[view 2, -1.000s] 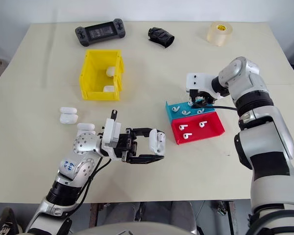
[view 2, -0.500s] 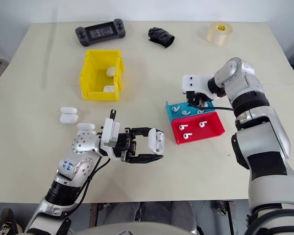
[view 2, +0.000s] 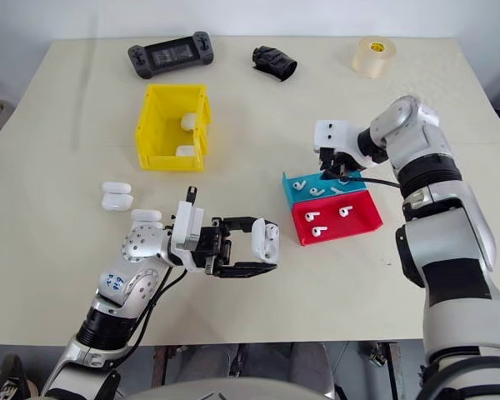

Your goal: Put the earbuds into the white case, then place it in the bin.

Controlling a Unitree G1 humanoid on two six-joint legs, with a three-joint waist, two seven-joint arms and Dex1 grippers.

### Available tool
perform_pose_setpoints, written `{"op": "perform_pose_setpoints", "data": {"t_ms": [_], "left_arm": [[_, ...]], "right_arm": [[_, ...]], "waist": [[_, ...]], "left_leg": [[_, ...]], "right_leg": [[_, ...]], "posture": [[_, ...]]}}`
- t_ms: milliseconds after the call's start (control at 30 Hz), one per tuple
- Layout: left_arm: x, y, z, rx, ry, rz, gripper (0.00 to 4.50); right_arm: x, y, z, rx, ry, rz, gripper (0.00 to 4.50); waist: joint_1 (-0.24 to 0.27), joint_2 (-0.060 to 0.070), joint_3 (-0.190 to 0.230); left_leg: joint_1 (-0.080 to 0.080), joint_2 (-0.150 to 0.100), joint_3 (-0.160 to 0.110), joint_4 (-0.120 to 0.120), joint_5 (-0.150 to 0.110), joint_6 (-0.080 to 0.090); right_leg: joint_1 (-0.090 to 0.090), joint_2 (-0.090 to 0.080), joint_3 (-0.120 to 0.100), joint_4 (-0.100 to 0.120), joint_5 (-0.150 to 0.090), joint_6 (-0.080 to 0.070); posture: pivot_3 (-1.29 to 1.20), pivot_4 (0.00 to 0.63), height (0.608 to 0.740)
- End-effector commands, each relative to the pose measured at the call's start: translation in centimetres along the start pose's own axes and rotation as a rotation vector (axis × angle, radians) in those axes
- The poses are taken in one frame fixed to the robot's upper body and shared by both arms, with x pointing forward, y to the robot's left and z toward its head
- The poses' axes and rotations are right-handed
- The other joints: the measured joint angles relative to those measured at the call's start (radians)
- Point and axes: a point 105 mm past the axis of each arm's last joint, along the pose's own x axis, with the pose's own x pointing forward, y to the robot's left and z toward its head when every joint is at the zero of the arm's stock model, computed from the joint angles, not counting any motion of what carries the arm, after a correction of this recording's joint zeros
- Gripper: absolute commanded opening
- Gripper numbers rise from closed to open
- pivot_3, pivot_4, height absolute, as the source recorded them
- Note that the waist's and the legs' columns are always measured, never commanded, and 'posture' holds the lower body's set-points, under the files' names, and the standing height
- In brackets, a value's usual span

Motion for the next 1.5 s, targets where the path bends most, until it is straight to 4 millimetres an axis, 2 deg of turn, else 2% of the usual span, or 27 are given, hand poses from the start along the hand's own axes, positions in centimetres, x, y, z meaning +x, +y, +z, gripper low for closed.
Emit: {"op": "perform_pose_setpoints", "data": {"t_ms": [33,67,167,333,467,800,1267,1367,1500], "left_arm": [[0.2,-0.3,1.1,0.044,-0.038,-0.018,2.81],[0.2,-0.3,1.1,0.044,-0.038,-0.02,2.81],[0.2,-0.3,1.1,0.045,-0.042,-0.023,2.81],[0.2,-0.2,1.2,0.048,-0.044,-0.024,2.81],[0.4,-0.2,1.2,0.047,-0.05,-0.025,2.81],[0.5,-0.2,1.4,0.05,-0.053,-0.019,2.81],[0.3,-0.2,1.5,0.052,-0.049,-0.008,2.81],[0.2,-0.2,1.5,0.052,-0.048,-0.01,2.81],[0.2,-0.3,1.6,0.054,-0.046,-0.011,2.81]], "right_arm": [[-2.8,-0.9,0.6,0.003,-0.051,-0.048,1.75],[-3.1,-0.9,0.3,0.004,-0.047,-0.051,1.92],[-3.8,-0.4,-1.2,-0.065,0.019,-0.045,2.86],[-4.2,0.0,-2.1,-0.099,0.059,-0.042,2.86],[-3.8,0.2,-2.7,-0.132,0.077,-0.038,2.86],[-2.4,0.3,-2.5,-0.225,0.103,-0.022,2.86],[-2.2,0.5,-3.1,-0.246,0.144,0.021,2.86],[-2.1,0.6,-3.1,-0.251,0.142,0.03,2.26],[-1.8,1.0,-3.2,-0.247,0.137,0.05,0.94]], "waist": [[0.0,0.0,0.0],[0.001,0.0,0.0],[0.004,0.0,0.0],[0.001,0.0,0.0],[0.0,0.0,0.0],[0.002,0.0,0.0],[0.002,0.0,0.0],[0.002,0.0,0.0],[0.001,0.0,0.0]], "left_leg": [[0.0,0.0,0.0,0.0,0.0,0.0],[0.0,0.0,0.0,0.0,0.0,0.0],[0.0,0.0,0.0,0.0,0.0,0.0],[0.0,0.0,0.001,0.0,0.0,0.0],[0.0,0.0,0.001,0.0,0.0,0.0],[0.0,0.0,0.001,0.001,0.0,0.0],[0.0,0.0,0.001,0.0,0.0,0.0],[0.0,0.0,0.001,0.001,0.0,0.0],[0.0,0.0,0.001,0.0,0.0,0.0]], "right_leg": [[0.0,0.0,0.0,0.0,0.0,0.0],[0.0,0.0,0.0,0.0,0.0,0.0],[0.0,0.0,0.0,0.001,0.0,0.0],[-0.001,0.0,0.0,0.002,0.001,-0.001],[-0.001,0.0,0.0,0.002,0.001,-0.001],[-0.001,0.0,0.0,0.002,0.001,-0.001],[-0.001,0.0,0.0,0.002,0.001,-0.001],[-0.001,0.0,0.0,0.002,0.001,-0.001],[-0.001,0.0,0.0,0.002,0.001,-0.001]], "posture": [[0.0,0.15,0.74],[0.0,0.15,0.74],[0.0,0.15,0.74],[0.0,0.15,0.74],[0.0,0.15,0.74],[0.0,0.15,0.74],[0.0,0.15,0.74],[0.0,0.15,0.74],[0.0,0.15,0.74]]}}
